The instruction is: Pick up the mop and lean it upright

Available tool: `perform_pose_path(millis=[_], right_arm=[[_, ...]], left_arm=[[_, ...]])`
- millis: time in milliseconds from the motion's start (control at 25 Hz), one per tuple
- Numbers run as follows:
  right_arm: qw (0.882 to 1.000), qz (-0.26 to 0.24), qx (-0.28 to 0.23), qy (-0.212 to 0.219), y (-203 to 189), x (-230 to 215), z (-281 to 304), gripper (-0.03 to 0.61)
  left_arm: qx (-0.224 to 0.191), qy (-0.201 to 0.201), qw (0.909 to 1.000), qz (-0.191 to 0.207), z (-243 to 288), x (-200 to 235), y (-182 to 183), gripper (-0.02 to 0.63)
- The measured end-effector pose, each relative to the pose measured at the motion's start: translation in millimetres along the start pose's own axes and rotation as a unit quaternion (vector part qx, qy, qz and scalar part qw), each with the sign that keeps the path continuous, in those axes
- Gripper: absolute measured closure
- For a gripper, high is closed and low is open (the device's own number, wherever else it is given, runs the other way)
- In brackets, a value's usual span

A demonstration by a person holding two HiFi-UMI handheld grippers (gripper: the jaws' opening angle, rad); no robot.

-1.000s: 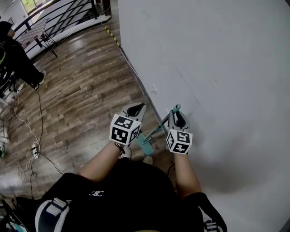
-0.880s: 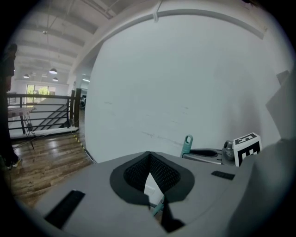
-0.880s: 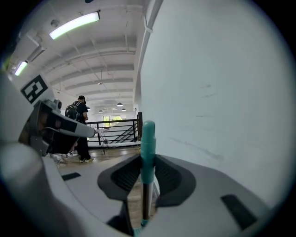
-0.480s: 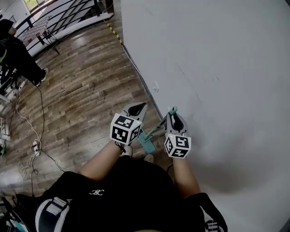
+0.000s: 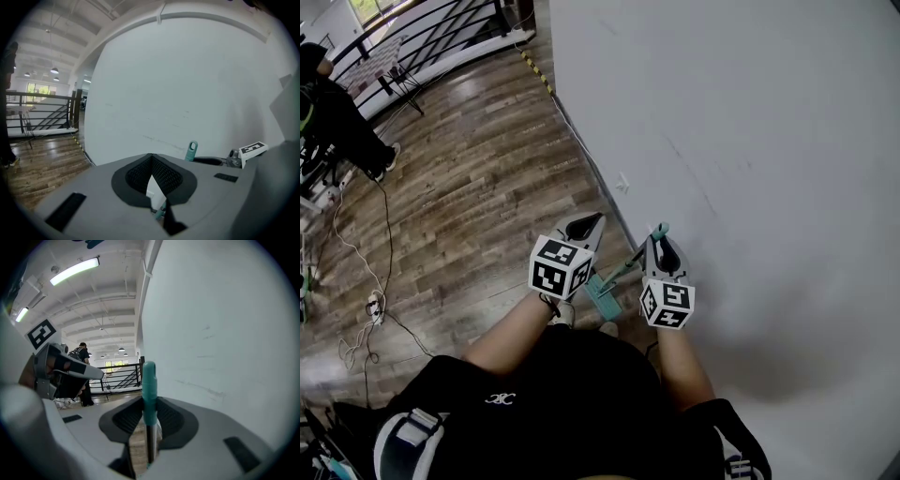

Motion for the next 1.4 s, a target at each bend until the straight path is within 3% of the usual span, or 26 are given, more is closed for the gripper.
perform_pose_path(millis=[360, 720, 880, 920, 960, 1000, 1160, 1200, 1240, 1280, 1400], right_arm=[[0.997, 0.017, 0.005, -0.081, -7, -69, 21, 0.469], [0.981, 0.067, 0.051, -0.176, -27, -147, 52, 0.469], [0.975, 0.094, 0.096, -0.175, -43, -162, 54, 0.469], [0.975, 0.096, 0.114, -0.165, -50, -162, 54, 0.457], [0.975, 0.094, 0.127, -0.159, -57, -159, 53, 0.360], [0.975, 0.088, 0.131, -0.158, -61, -156, 50, 0.321], [0.977, 0.060, 0.097, -0.180, -47, -138, 33, 0.317], [0.978, 0.052, 0.084, -0.185, -39, -133, 28, 0.371], [0.979, 0.043, 0.071, -0.188, -30, -127, 22, 0.516], [0.980, 0.035, 0.058, -0.185, -20, -120, 17, 0.563], [0.986, 0.017, 0.026, -0.161, 13, -96, 0, 0.565]], left_arm=[[-0.004, 0.000, 1.0000, -0.009, -6, -3, -3, 0.615], [-0.008, 0.004, 0.9999, -0.012, -11, 0, -4, 0.615], [-0.014, -0.005, 0.9996, -0.023, -13, -6, 1, 0.615], [-0.016, -0.008, 0.9995, -0.026, -13, -7, 4, 0.615], [-0.018, -0.010, 0.9995, -0.025, -12, -8, 6, 0.615], [-0.018, -0.011, 0.9996, -0.021, -12, -9, 8, 0.615], [-0.012, -0.018, 0.9998, 0.002, -9, -12, 12, 0.615], [-0.011, -0.021, 0.9997, 0.004, -7, -14, 10, 0.615], [-0.010, -0.024, 0.9996, 0.008, -4, -16, 9, 0.615], [-0.009, -0.027, 0.9995, 0.015, -2, -20, 8, 0.615], [-0.012, -0.044, 0.9985, 0.030, 4, -34, 12, 0.615]])
Point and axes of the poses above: the fingertips, and each gripper's own axes: z forward along the fingers, x to its left, y out of its top, the point moved 2 cm from there along -z, backward along the fingers, and after that the axes turned 10 degrees about -x, right-handed, at the moved point
